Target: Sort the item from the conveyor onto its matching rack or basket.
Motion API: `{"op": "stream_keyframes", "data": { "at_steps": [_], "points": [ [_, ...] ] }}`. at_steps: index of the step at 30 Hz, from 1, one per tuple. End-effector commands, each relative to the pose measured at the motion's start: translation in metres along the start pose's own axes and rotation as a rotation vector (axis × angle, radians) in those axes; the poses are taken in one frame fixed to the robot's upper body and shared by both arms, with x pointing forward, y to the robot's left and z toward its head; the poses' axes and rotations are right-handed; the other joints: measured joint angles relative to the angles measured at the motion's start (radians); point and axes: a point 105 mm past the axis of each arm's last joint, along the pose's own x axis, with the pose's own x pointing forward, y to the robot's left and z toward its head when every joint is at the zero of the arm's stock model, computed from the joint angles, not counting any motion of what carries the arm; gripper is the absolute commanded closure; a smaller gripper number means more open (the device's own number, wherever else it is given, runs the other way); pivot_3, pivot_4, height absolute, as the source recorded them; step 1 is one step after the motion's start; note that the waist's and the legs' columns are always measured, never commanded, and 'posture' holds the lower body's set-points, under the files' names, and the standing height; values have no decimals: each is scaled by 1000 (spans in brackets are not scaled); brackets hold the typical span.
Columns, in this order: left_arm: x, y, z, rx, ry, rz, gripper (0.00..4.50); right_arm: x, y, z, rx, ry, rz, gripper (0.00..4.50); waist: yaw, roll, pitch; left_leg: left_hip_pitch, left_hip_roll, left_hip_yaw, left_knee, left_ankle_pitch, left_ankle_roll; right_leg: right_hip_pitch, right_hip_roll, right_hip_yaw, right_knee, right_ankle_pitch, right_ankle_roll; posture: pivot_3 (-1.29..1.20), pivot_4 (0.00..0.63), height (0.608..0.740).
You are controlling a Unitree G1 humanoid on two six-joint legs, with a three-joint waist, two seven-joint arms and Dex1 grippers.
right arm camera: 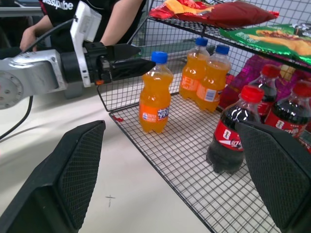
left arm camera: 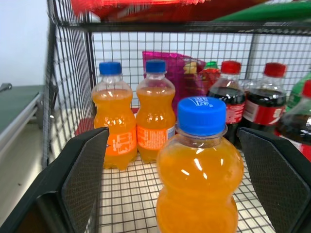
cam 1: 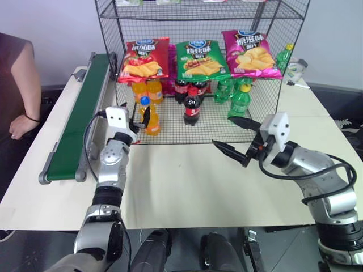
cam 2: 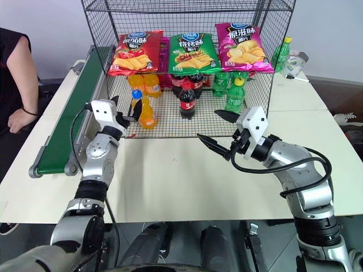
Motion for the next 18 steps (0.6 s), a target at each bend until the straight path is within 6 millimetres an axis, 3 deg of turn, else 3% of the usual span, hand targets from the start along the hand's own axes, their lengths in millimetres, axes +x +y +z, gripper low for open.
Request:
{"op": "stream_keyframes", "data": {
  "at_steps": [1,7,11,18],
  "points": [
    [-4,-11,18,13,-20,-92,115,1,-1,13,-38,-42,10,0,-1,0,0,0,0,0,0,0,0,0,0,0,0,0,0,0,150,740],
    [-31,-6,36,-14,54,-236,115,-3,0,13,-42,-40,-1,0,-8,0,0,0,1,0,-1,0,0,-1,0,1,0,0,0,0,150,740],
    [-54,8,43,-12,168,-314,115,-4,1,9,-32,-26,3,0,-8,1,-1,0,1,0,-1,0,0,-1,-1,1,0,0,-1,0,150,740],
    [-77,33,58,49,247,-303,115,-12,-5,10,-36,1,0,0,2,2,-1,0,1,0,-1,0,0,0,-1,1,-1,0,-1,0,150,740]
  ]
}}
